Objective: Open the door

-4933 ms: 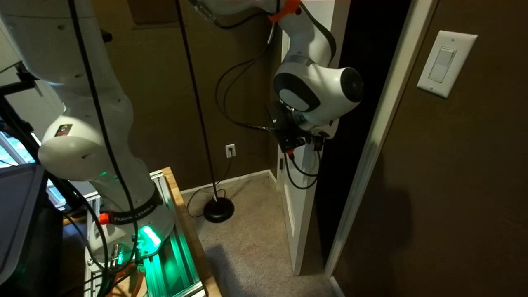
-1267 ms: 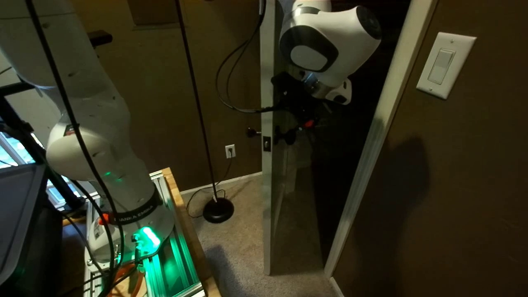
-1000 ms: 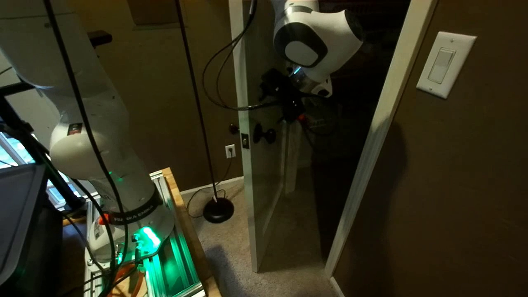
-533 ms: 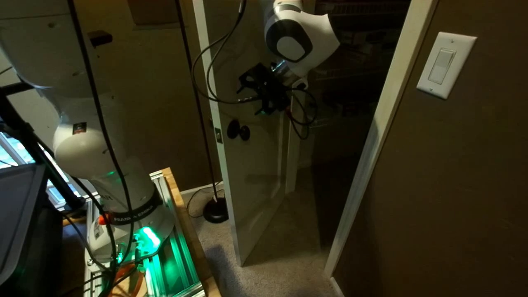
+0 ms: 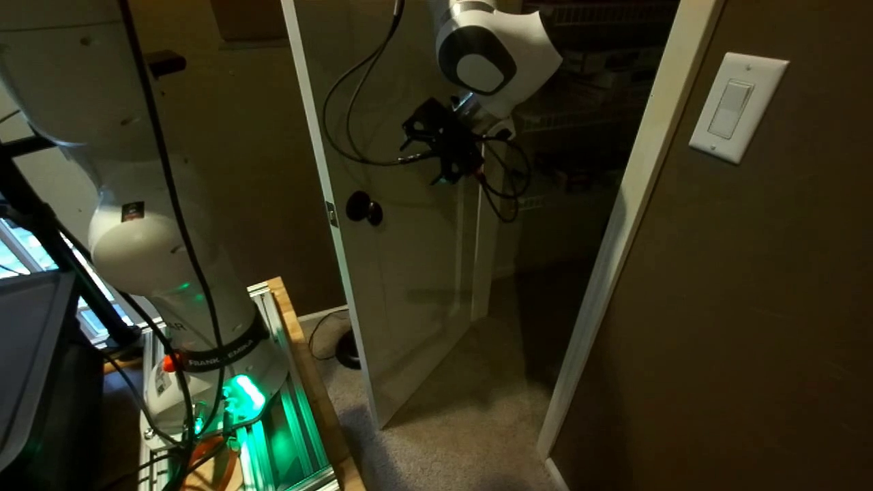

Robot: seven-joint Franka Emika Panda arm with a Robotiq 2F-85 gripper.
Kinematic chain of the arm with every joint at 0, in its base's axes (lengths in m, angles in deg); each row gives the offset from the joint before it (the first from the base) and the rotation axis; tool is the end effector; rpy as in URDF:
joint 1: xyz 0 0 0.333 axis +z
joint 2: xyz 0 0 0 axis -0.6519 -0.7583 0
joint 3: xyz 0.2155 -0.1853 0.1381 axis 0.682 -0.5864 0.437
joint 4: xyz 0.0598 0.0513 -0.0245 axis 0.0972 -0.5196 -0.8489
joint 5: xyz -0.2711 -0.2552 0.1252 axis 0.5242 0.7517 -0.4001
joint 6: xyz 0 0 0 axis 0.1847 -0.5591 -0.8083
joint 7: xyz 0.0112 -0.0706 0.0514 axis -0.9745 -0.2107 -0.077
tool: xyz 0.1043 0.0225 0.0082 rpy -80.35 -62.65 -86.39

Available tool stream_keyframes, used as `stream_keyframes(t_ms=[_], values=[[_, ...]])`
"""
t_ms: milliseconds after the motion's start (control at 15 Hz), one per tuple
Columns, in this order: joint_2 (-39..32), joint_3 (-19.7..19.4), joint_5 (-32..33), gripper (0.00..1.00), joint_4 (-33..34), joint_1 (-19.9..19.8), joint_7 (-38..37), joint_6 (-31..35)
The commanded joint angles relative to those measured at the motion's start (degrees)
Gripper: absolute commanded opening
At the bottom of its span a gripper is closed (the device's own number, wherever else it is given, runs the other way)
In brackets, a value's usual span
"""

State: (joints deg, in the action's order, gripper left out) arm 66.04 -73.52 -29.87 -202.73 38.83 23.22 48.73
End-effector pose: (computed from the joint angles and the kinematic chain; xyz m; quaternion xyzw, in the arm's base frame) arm 0.4752 0.0150 0.3732 -0.8984 -0.2514 0.0629 0.3546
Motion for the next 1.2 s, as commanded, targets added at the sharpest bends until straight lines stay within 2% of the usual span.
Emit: stream_keyframes(t_ms=[0, 200, 400, 600, 800, 867, 1133], values=[[3.55, -2.26, -0.98, 1.00, 0.29, -2.29, -3.02, 4.60], [7.06, -3.57, -0.97, 1.00, -1.29, -3.33, -5.65, 10.80], [11.36, -3.13, -2.25, 1.00, -4.50, -2.63, -10.25, 19.28], [14.74, -1.84, -2.49, 1.00, -8.05, -1.33, -14.20, 30.35], [16.81, -2.02, 0.71, 1.00, -10.23, -1.14, -16.65, 40.50], [13.62, -3.45, -0.31, 1.00, -7.13, 0.33, -14.94, 35.83], [13.73, -3.95, -0.25, 1.00, -7.49, 0.91, -15.07, 36.64]])
